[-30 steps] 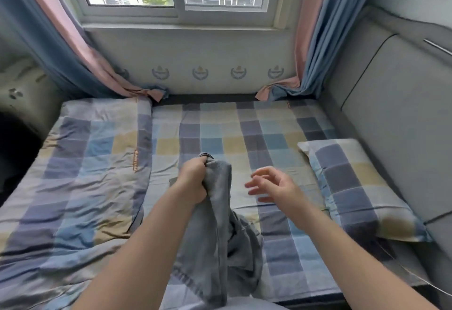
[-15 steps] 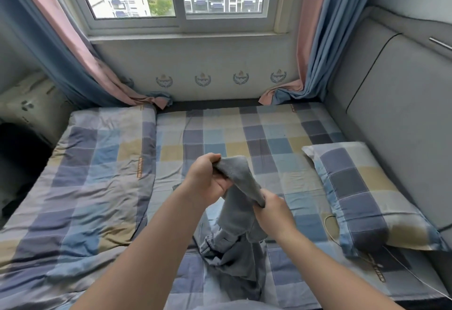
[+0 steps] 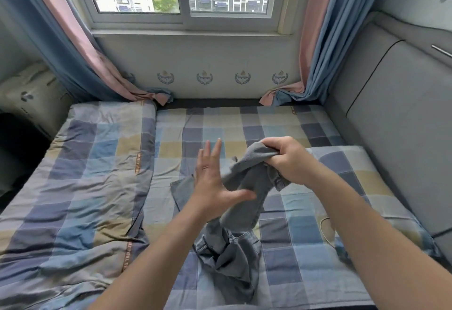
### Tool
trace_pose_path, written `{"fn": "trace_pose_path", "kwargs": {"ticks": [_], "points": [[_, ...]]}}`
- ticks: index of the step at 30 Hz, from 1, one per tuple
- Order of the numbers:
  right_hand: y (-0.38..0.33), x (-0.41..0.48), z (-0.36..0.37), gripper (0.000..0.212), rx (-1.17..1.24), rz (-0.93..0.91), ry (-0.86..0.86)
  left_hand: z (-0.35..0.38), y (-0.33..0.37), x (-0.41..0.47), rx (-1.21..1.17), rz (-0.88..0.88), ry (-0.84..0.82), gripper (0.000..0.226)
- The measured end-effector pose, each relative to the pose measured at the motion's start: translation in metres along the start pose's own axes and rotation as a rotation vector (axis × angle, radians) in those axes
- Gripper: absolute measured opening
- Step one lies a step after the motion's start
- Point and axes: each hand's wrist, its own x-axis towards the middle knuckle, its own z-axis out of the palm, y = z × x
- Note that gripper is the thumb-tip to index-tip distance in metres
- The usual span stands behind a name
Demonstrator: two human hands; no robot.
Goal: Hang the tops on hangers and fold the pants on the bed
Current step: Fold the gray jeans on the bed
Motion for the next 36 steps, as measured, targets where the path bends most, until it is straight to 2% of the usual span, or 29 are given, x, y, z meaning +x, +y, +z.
{"fn": "trace_pose_path", "kwargs": {"ticks": [2,5,7,11,14,17,19,21,24,25,28,29,30,32,33,36], "points": [[-0.019,0.001,-0.006,0.036,-0.037,-0.089,-0.099,0.004,0.009,0.001,-0.048,0.072,-0.090,0.126],[-0.037,0.005,-0.012,0.047,-0.037,-0.212,-0.079,0.014,0.019,0.004,-0.274,0.024,-0.136,0.069],[-0.041,0.009,-0.019,0.050,-0.002,-0.267,-0.030,0.022,0.020,0.005,-0.319,-0.060,-0.166,0.047],[-0.036,0.016,-0.033,0.047,0.012,-0.301,0.063,0.029,0.016,0.007,-0.504,-0.124,-0.246,0.047],[-0.025,0.026,-0.040,0.032,0.041,-0.238,0.189,0.028,0.020,0.009,-0.485,-0.137,-0.269,0.044],[-0.005,0.038,-0.043,0.019,0.095,0.005,0.364,0.031,0.025,0.011,-0.421,-0.190,-0.120,0.036],[0.006,0.037,-0.044,0.023,0.027,0.156,0.414,0.033,0.025,0.014,-0.432,-0.268,-0.032,0.028],[0.011,0.024,-0.041,0.025,-0.084,0.097,0.441,0.030,0.026,0.016,-0.521,-0.356,0.023,0.020],[0.022,-0.006,-0.023,0.005,0.005,-0.037,0.281,0.023,0.029,0.021,-0.621,-0.432,0.130,0.016],[0.028,-0.016,-0.012,0.010,0.076,-0.020,0.187,0.020,0.031,0.022,-0.643,-0.451,0.157,0.018],[0.048,-0.038,0.026,0.056,0.229,0.168,-0.004,0.015,0.038,0.026,-0.765,-0.499,0.193,0.022],[0.055,-0.041,0.040,0.061,0.282,0.227,-0.061,0.013,0.041,0.027,-0.821,-0.517,0.193,0.021],[0.062,-0.043,0.053,0.053,0.315,0.255,-0.131,0.012,0.045,0.029,-0.874,-0.536,0.188,0.020],[0.071,-0.043,0.073,0.024,0.274,0.284,-0.212,0.010,0.054,0.031,-0.953,-0.553,0.154,0.019],[0.074,-0.043,0.078,0.019,0.263,0.301,-0.203,0.010,0.058,0.032,-0.973,-0.544,0.133,0.019],[0.084,-0.039,0.079,0.020,0.283,0.338,-0.081,0.004,0.068,0.036,-1.011,-0.508,0.110,0.019]]}}
